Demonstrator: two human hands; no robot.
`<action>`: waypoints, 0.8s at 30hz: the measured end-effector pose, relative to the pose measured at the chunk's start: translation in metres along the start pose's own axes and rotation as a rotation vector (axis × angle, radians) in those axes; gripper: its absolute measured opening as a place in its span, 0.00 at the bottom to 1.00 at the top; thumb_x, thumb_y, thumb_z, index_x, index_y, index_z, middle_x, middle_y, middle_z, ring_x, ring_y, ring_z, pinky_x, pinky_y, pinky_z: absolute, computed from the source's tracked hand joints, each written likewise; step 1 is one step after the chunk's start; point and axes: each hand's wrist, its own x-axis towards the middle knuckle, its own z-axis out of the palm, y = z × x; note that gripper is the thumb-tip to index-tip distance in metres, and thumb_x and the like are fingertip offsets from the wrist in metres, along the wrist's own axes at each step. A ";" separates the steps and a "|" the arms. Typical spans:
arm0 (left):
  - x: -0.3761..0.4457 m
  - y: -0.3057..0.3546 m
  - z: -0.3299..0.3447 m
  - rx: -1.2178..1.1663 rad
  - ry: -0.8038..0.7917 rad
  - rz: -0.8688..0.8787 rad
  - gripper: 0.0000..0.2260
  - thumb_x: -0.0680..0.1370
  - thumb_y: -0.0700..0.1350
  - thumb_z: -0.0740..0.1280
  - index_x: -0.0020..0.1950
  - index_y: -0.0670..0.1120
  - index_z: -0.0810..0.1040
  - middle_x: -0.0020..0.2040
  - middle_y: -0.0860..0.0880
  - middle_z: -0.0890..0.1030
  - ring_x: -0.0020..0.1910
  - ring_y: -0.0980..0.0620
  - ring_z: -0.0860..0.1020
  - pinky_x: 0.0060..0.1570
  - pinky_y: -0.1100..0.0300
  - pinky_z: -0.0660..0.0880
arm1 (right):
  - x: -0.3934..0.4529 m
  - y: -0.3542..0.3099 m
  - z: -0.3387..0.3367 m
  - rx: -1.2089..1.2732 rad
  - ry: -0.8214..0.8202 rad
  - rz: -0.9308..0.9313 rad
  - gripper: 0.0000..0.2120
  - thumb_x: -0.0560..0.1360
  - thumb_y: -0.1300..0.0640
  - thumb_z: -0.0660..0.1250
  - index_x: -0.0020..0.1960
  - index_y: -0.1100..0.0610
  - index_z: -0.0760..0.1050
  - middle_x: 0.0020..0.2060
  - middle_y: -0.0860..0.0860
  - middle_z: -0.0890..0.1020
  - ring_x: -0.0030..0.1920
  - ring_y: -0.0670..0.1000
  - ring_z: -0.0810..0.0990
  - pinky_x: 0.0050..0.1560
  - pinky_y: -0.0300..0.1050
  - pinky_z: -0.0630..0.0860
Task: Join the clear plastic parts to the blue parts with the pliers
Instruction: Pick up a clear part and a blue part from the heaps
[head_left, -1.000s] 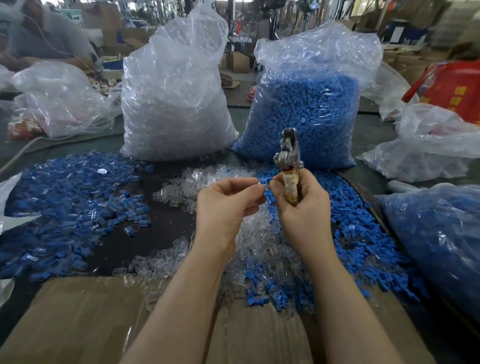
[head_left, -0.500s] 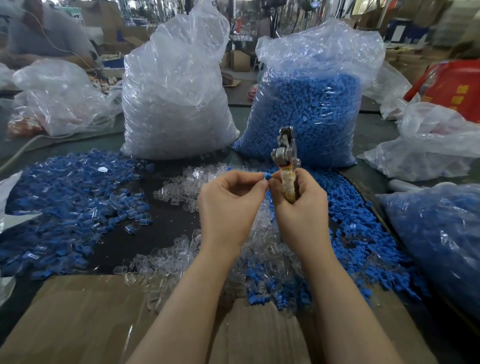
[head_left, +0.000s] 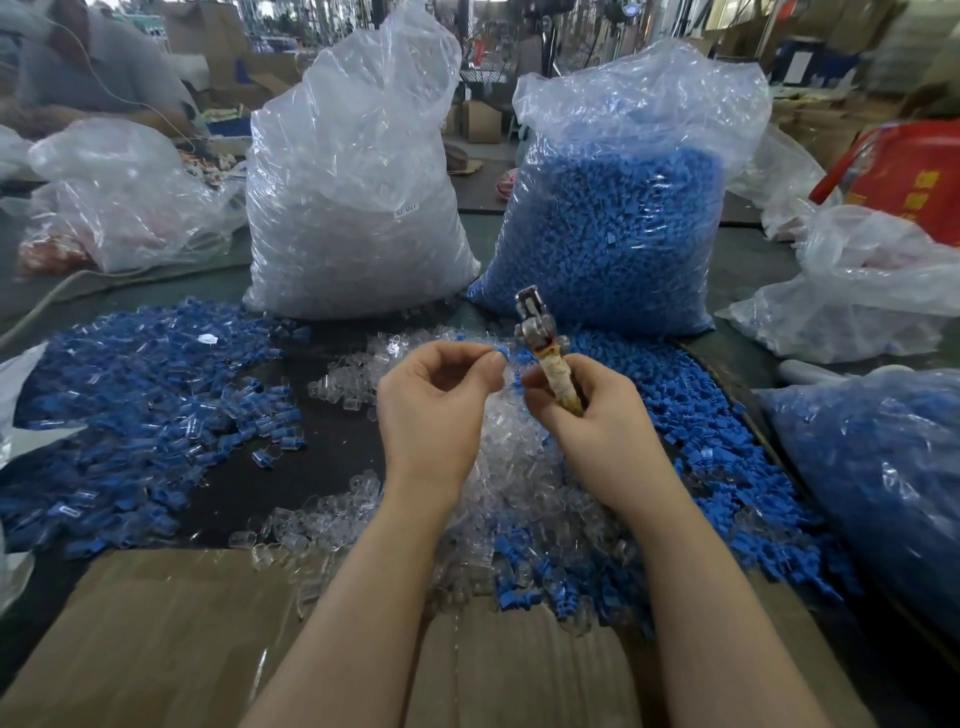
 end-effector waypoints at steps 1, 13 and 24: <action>0.001 0.000 -0.001 -0.018 0.001 -0.002 0.06 0.73 0.37 0.75 0.40 0.48 0.83 0.36 0.50 0.85 0.38 0.51 0.83 0.43 0.61 0.80 | 0.000 0.001 -0.003 -0.018 -0.027 0.019 0.01 0.76 0.55 0.69 0.46 0.50 0.78 0.35 0.47 0.81 0.33 0.45 0.76 0.35 0.40 0.74; 0.006 -0.001 -0.007 -0.078 -0.070 0.072 0.06 0.75 0.36 0.73 0.43 0.46 0.82 0.37 0.51 0.85 0.38 0.57 0.82 0.42 0.66 0.78 | -0.003 -0.002 -0.012 -0.108 -0.213 0.064 0.04 0.76 0.57 0.70 0.49 0.53 0.77 0.43 0.53 0.82 0.45 0.58 0.80 0.50 0.60 0.77; 0.006 -0.001 -0.006 -0.145 -0.121 0.064 0.05 0.74 0.33 0.71 0.44 0.42 0.82 0.35 0.51 0.84 0.36 0.58 0.81 0.40 0.68 0.77 | -0.001 0.003 -0.011 -0.171 -0.240 0.038 0.07 0.75 0.64 0.65 0.43 0.52 0.75 0.26 0.42 0.73 0.26 0.43 0.68 0.29 0.40 0.67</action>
